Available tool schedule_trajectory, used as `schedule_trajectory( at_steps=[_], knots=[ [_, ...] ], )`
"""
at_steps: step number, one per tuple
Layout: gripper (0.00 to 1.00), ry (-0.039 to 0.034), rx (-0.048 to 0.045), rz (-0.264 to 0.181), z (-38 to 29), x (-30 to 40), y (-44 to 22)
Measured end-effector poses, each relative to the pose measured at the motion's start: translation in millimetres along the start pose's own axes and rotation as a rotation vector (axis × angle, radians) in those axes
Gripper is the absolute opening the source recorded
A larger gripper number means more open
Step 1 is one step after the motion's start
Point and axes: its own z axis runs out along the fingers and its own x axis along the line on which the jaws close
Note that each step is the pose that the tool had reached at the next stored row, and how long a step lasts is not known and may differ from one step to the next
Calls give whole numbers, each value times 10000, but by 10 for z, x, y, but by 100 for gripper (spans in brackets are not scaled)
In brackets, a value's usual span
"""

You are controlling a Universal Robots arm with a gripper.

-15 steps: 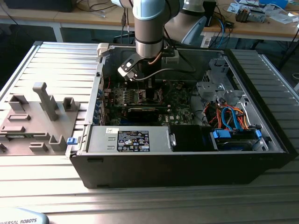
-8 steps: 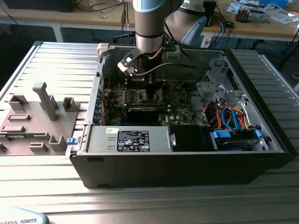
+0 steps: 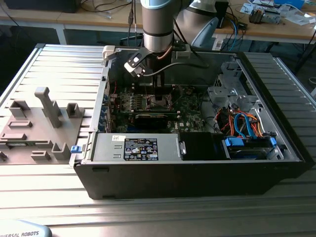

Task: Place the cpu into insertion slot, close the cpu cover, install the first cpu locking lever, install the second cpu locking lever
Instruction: 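Place the cpu into insertion slot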

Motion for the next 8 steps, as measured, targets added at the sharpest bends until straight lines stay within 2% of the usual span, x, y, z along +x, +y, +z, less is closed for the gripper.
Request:
schedule_trajectory(
  at_steps=[1, 2, 6, 8],
  knots=[
    [35, 1, 3, 0, -2, 0, 0],
    [35, 0, 7, 2, -5, 0, 0],
    [11, -18, 20, -1, -30, -7, 2],
    [11, -45, 27, -5, -47, -12, 5]
  ],
)
